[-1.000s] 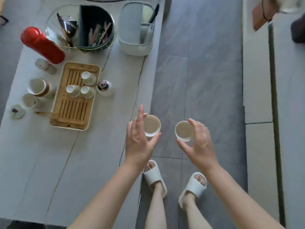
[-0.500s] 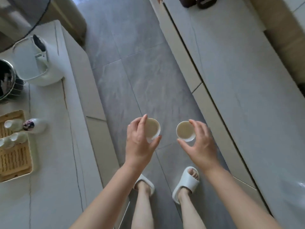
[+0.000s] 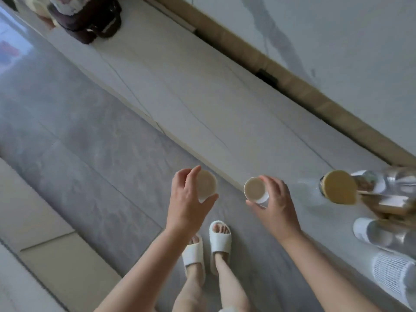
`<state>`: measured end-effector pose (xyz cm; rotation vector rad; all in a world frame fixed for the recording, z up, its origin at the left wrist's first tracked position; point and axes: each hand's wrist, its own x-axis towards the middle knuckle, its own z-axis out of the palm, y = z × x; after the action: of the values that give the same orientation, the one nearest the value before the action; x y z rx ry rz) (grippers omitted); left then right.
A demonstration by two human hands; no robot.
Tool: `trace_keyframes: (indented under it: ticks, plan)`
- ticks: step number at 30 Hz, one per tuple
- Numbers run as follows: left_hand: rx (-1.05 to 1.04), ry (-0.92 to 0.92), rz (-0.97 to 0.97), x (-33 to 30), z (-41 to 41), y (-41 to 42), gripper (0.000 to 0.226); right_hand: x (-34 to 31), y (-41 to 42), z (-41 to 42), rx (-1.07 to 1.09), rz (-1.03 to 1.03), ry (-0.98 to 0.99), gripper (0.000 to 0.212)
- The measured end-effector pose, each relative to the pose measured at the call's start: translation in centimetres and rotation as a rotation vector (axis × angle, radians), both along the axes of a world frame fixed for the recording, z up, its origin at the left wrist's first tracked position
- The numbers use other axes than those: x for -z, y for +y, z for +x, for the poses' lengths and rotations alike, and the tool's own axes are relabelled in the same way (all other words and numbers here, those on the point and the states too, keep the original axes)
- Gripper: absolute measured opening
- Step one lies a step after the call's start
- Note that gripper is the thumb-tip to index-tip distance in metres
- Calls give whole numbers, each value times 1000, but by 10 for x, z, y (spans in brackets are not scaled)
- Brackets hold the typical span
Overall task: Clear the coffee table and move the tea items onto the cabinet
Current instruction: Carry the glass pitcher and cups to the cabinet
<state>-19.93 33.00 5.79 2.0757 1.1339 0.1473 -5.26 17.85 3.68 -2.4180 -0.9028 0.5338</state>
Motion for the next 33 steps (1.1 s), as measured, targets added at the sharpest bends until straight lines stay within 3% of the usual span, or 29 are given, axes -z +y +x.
trace_keyframes:
  ticks: [11,19,26,33]
  plan:
    - [602,39,-14,61,92,-92,71,55,-126,19,419,-64,4,61]
    - [888,67,-8,106,126,-185,75,91,-197,16,686,-35,-61,67]
    - [889,81,-48,153,163,-256,89,134,-246,37,754,-16,-107,70]
    - [875,72,-23,197,186,-286,86,177,-268,52,795,-2,-130,70]
